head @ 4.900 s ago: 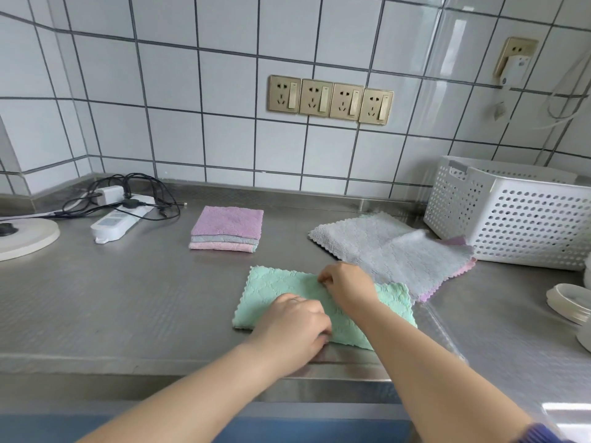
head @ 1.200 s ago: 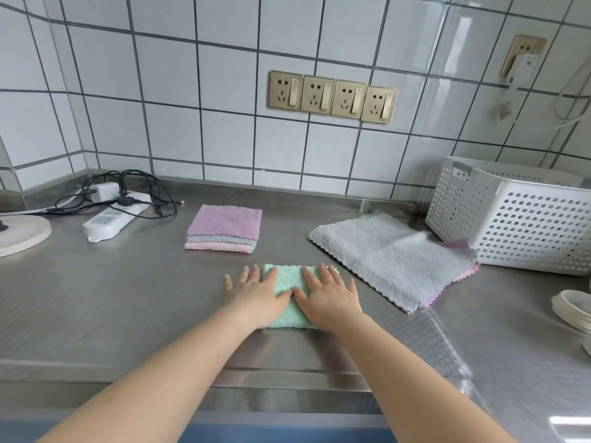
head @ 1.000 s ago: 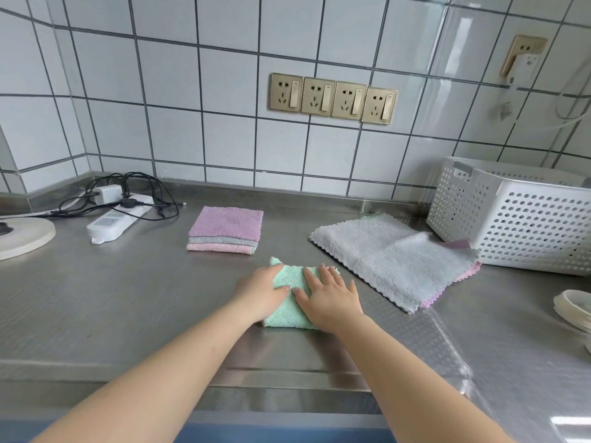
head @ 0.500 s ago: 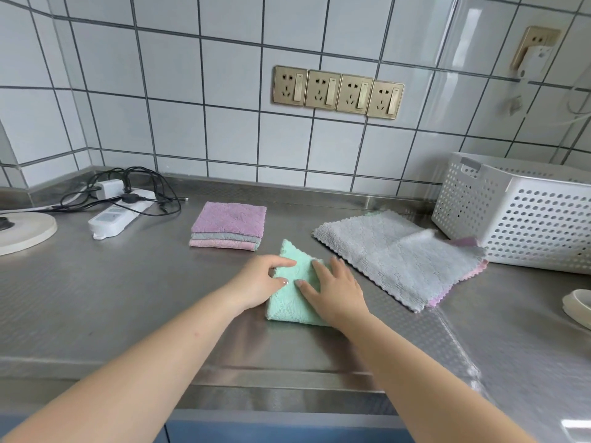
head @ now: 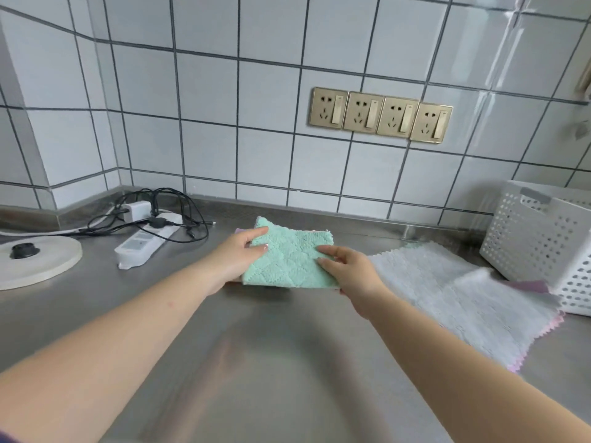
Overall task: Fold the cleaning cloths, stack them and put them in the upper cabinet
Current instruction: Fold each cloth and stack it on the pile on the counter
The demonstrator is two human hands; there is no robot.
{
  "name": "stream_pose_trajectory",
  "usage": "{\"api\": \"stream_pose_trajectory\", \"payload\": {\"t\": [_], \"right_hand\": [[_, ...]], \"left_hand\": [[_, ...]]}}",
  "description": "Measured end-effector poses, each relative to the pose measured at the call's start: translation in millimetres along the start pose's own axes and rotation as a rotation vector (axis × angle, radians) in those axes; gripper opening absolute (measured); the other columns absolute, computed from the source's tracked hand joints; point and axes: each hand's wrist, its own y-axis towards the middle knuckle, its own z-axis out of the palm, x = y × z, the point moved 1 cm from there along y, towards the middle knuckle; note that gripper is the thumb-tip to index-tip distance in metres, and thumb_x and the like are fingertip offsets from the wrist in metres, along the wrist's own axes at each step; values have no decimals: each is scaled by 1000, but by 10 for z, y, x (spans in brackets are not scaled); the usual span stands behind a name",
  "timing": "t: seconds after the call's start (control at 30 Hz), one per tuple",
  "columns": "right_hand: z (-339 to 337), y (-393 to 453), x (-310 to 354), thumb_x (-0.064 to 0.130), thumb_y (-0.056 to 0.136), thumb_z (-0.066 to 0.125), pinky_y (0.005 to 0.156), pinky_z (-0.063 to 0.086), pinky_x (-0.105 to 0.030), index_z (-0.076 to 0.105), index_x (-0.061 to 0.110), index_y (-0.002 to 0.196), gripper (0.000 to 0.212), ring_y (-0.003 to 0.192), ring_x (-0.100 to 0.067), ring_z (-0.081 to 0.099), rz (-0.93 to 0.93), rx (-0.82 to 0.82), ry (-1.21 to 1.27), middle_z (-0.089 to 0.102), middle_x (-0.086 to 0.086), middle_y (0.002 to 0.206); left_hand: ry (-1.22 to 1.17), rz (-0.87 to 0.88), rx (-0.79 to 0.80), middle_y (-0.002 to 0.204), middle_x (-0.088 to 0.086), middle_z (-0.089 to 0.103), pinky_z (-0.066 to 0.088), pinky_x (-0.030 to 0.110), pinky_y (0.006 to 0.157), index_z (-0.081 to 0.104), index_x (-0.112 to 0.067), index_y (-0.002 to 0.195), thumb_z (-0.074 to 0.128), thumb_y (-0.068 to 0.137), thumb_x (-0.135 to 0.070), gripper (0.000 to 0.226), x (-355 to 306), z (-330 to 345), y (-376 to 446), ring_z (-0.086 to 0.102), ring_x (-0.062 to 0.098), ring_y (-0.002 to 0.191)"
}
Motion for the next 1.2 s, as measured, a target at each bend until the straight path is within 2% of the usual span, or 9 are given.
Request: {"api": "stream_pose_trajectory", "payload": {"t": [0.13,0.3,0.6,0.83,0.9,0.97,1.07,1.13,1.2], "right_hand": [[276,356,144,19,90,61,40,35,-10,64,19,119,29,53,-3,43,-18,33,-65,50,15,73],[510,710,170,21,89,61,56,34,-11,64,17,121,32,60,2,45,-34,42,-138,57,9,87],[653,966,-107,21,90,60,55,34,-12,66,18,118,29,64,2,46,18,42,-163,60,5,99],[640,921,-219,22,89,60,56,38,-13,68,18,115,27,63,0,49,59,18,-91,61,10,85],[632,928,-154,24,90,58,64,42,-18,68,19,114,27,73,-5,54,32,-5,-176,63,8,93],[629,966,-64,26,91,54,81,44,-23,69,21,113,26,93,-10,58,-58,-63,-317,63,3,107],[715,1062,88,29,93,51,105,36,-31,67,26,116,28,129,-17,43,-237,-100,-513,47,1,139],[854,1126,153,29,95,46,112,29,-39,58,27,127,34,138,-19,32,-294,-7,-661,36,0,149],[984,1167,120,29,96,40,113,25,-45,48,29,135,41,141,-21,25,-291,127,-843,32,-1,152]], "left_hand": [[127,6,-34,149,-4,35,24,24,106,40,-25,140,53,94,-21,49,50,-288,264,32,15,137],[148,-24,-102,145,0,41,29,29,109,44,-22,138,57,92,-21,48,197,-462,550,38,16,134],[182,-62,-108,145,0,42,29,23,104,46,-19,137,58,91,-22,48,446,-403,723,39,15,132],[248,-70,-69,146,1,40,25,18,95,45,-18,138,57,91,-25,48,486,-355,732,37,15,134],[302,-77,-71,147,2,39,28,22,101,43,-18,138,57,90,-29,51,445,-364,754,37,17,134],[347,-46,-107,150,1,35,29,26,104,43,-19,139,56,90,-31,52,385,-359,795,34,17,136],[474,49,-115,153,-3,27,29,34,110,42,-23,139,45,95,-27,44,284,-264,860,25,17,141],[657,90,-28,154,-1,26,18,47,116,38,-23,141,37,97,-23,43,256,-145,907,17,19,144],[818,66,44,152,2,30,18,51,114,38,-22,141,33,96,-20,45,295,-37,951,19,23,142]]}}
